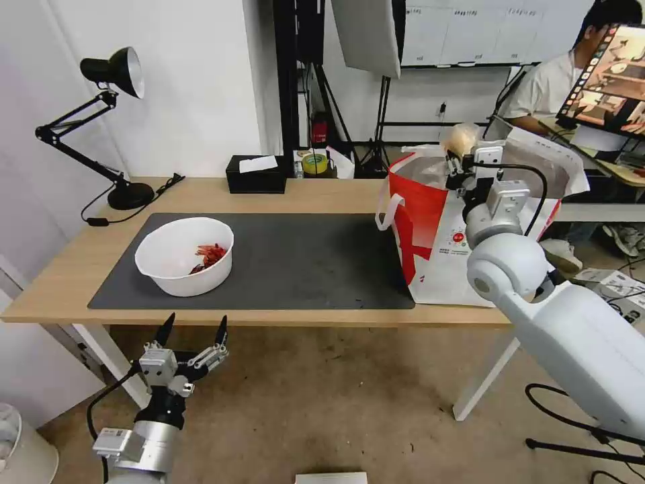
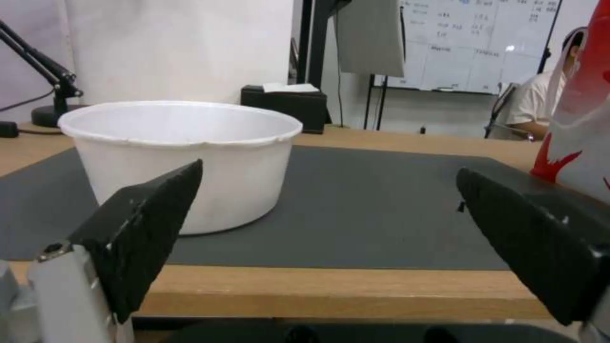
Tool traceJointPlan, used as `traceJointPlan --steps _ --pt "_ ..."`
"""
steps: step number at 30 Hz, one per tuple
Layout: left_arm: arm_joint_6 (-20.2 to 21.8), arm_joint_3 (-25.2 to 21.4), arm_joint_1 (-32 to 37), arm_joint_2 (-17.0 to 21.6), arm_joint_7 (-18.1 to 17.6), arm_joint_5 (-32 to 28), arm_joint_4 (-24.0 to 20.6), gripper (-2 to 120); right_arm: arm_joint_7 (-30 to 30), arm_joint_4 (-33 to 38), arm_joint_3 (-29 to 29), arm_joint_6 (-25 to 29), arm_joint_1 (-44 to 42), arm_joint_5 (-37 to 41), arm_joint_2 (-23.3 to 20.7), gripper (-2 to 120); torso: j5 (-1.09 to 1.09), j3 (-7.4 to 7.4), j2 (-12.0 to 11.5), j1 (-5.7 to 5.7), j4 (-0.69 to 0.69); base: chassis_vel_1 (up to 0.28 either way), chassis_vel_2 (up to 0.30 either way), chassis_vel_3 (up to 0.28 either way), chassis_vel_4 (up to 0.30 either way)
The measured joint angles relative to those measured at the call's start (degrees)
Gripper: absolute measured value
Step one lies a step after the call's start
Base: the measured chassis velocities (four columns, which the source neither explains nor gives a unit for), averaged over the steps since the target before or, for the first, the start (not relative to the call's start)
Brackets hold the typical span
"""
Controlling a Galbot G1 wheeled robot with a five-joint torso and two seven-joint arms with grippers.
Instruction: Pick up the trash from the table and place it into the takeout bag.
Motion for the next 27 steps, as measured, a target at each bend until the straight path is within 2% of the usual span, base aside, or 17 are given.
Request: traceJointPlan --steps 1,3,4,6,8,10,13,27 --pt "0.00 0.00 0.00 0.00 0.00 0.00 0.00 100 0.00 0.00 0.00 0.00 0.00 0.00 0.00 56 0.00 0.00 0.00 0.00 0.00 0.000 0.000 0.000 0.000" --pt "0.06 -0.01 -0.06 0.19 -0.03 -0.13 -0.20 100 0.06 0.22 0.33 -0.12 -0.24 0.27 -0.40 65 0.01 0.00 0.00 0.00 0.00 0.000 0.000 0.000 0.000" --pt "0.06 -0.01 -0.06 0.19 -0.03 -0.13 -0.20 100 0.06 0.22 0.33 -0.12 -0.24 0.27 -0.40 65 0.01 0.00 0.00 0.00 0.00 0.000 0.000 0.000 0.000" --pt "0.12 -0.04 -0.02 0.21 -0.06 -0.16 -0.49 100 0.03 0.27 0.53 -0.13 -0.28 0.35 -0.87 77 0.00 0.00 0.00 0.00 0.00 0.000 0.000 0.000 0.000" --pt "0.13 -0.05 0.03 0.15 -0.05 -0.16 -0.58 100 0.00 0.30 0.56 -0.12 -0.28 0.40 -0.98 81 0.00 0.00 0.00 0.00 0.00 0.000 0.000 0.000 0.000" --pt "0.16 -0.05 0.31 -0.19 -0.06 0.02 -0.84 100 -0.06 0.48 0.58 -0.13 -0.26 0.67 -1.24 92 0.01 0.00 0.00 0.00 0.00 0.000 0.000 0.000 0.000" --pt "0.18 -0.05 0.63 -0.52 -0.06 0.33 -1.09 100 -0.08 0.74 0.62 -0.21 -0.25 0.85 -1.47 99 0.00 0.00 0.00 0.00 0.00 0.000 0.000 0.000 0.000" --pt "0.20 -0.57 1.40 -0.98 -0.06 0.86 -2.06 100 -0.72 2.71 2.48 0.32 -2.19 2.61 -2.81 100 0.01 0.00 0.00 0.00 0.00 0.000 0.000 0.000 0.000"
